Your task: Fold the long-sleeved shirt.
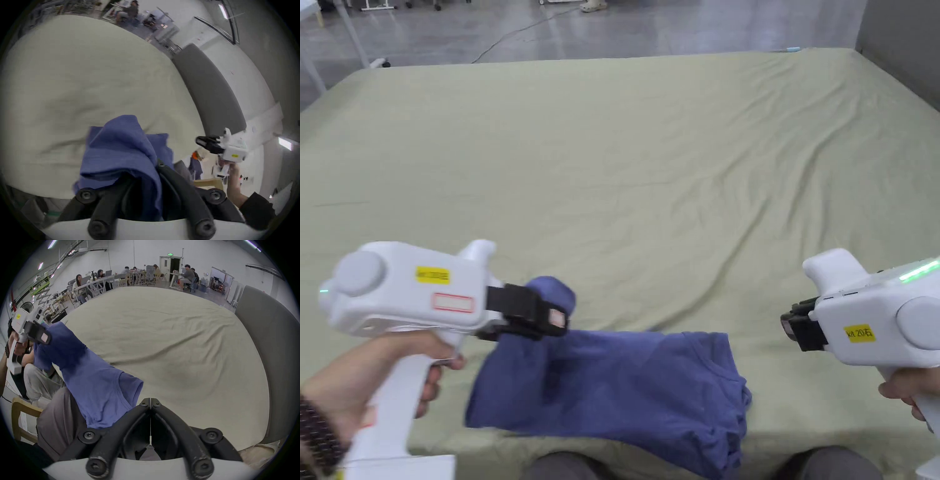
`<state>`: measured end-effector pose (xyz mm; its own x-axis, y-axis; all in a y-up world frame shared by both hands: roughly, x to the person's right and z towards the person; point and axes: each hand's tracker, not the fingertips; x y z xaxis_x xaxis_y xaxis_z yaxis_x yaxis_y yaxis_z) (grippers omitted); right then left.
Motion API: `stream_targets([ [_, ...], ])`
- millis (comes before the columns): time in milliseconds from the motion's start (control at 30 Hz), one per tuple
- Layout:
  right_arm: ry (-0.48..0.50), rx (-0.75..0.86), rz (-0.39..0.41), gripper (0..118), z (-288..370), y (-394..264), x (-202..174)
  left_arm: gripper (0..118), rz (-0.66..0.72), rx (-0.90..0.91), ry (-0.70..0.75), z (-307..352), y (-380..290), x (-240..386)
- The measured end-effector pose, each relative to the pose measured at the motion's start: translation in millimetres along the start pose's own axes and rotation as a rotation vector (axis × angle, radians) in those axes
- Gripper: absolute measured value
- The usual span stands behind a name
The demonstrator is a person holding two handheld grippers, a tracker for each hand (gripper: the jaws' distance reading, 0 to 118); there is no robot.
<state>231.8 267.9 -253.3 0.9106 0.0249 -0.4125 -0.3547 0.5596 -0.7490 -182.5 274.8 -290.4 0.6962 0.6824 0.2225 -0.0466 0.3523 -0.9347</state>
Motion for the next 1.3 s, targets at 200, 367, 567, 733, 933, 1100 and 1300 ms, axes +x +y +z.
stream_targets([
  [200, -0.013, 0.027, -0.045, 0, 19, -16, 15, 0, -0.051, -0.187, 0.02, -136, 3, 41],
  [367, -0.053, 0.026, -0.07, 0, 35, -34, 29, 2, 0.017, -0.264, 0.05, -189, -5, 26],
  [567, -0.071, 0.017, -0.096, 0, 36, -43, 37, 101, 0.084, -0.264, -0.065, -166, 2, 37],
  [733, -0.057, 0.013, -0.085, 0, 30, -42, 31, 96, -0.023, -0.084, -0.085, -96, 21, 49],
  [933, -0.033, 0.011, -0.065, 0, 24, -39, 20, 0, -0.124, 0.012, 0.174, -51, 9, 37],
  [1100, -0.027, 0.007, -0.06, 0, 18, -38, 16, 0, -0.22, -0.12, 0.277, -100, -18, 23],
  [1300, -0.031, 0.003, -0.076, 0, 23, -45, 21, 0, -0.263, -0.24, 0.203, -175, -39, 46],
])
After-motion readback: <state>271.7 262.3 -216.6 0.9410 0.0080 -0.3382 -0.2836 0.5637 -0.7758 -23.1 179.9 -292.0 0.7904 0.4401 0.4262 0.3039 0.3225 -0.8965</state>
